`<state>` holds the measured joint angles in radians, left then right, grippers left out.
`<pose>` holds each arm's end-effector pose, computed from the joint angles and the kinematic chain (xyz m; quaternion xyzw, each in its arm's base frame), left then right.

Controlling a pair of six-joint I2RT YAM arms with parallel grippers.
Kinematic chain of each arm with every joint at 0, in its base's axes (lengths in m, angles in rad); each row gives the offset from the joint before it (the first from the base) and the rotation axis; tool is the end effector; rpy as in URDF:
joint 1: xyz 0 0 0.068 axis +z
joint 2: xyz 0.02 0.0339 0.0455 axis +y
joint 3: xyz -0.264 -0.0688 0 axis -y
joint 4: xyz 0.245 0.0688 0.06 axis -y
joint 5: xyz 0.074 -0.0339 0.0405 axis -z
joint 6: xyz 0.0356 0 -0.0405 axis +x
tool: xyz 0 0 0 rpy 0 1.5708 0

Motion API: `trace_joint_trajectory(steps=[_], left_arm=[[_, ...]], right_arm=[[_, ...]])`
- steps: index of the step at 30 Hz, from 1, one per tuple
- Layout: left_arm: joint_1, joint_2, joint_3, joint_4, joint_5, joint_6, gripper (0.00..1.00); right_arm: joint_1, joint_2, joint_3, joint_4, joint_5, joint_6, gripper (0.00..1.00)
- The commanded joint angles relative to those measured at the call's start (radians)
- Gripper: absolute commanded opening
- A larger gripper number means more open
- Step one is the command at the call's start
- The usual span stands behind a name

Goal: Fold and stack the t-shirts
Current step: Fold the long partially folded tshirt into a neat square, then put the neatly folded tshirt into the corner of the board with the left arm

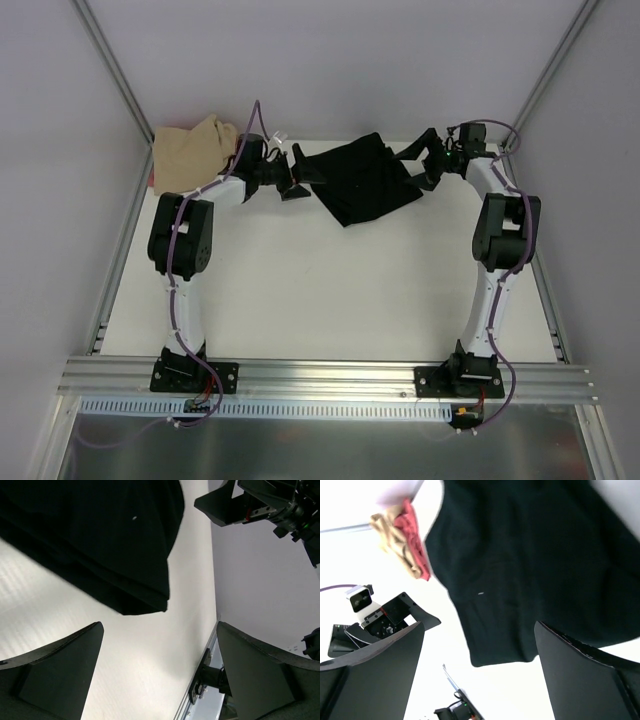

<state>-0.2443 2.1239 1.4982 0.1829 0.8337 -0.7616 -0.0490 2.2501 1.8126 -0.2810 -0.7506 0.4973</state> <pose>0.4602 -0.1419 0.2013 0.0116 0.8024 -0.5354 0.2633 0.5091 -0.0007 0.2036 0.0826 0.8567 0.4109 0.3008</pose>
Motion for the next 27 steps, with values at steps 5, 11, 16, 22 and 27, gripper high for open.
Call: trace_joint_trajectory(steps=[5, 11, 16, 22, 27], left_arm=[[-0.079, -0.056, 0.042, 0.231, 0.028, -0.137, 0.99], [-0.133, 0.117, 0.212, 0.351, -0.011, -0.264, 0.99], [-0.173, 0.241, 0.359, 0.32, -0.073, -0.281, 0.99], [-0.21, 0.3, 0.373, 0.251, -0.13, -0.277, 0.99], [-0.233, 0.294, 0.28, 0.237, -0.145, -0.281, 0.99]], right_arm=[[0.006, -0.058, 0.004, 0.118, -0.065, 0.009, 0.97], [0.018, 0.042, 0.079, 0.155, -0.107, 0.078, 0.97], [0.02, 0.092, 0.091, 0.166, -0.116, 0.087, 0.97], [0.02, 0.114, 0.068, 0.151, -0.116, 0.076, 0.97], [0.021, 0.111, 0.034, 0.118, -0.104, 0.053, 0.97]])
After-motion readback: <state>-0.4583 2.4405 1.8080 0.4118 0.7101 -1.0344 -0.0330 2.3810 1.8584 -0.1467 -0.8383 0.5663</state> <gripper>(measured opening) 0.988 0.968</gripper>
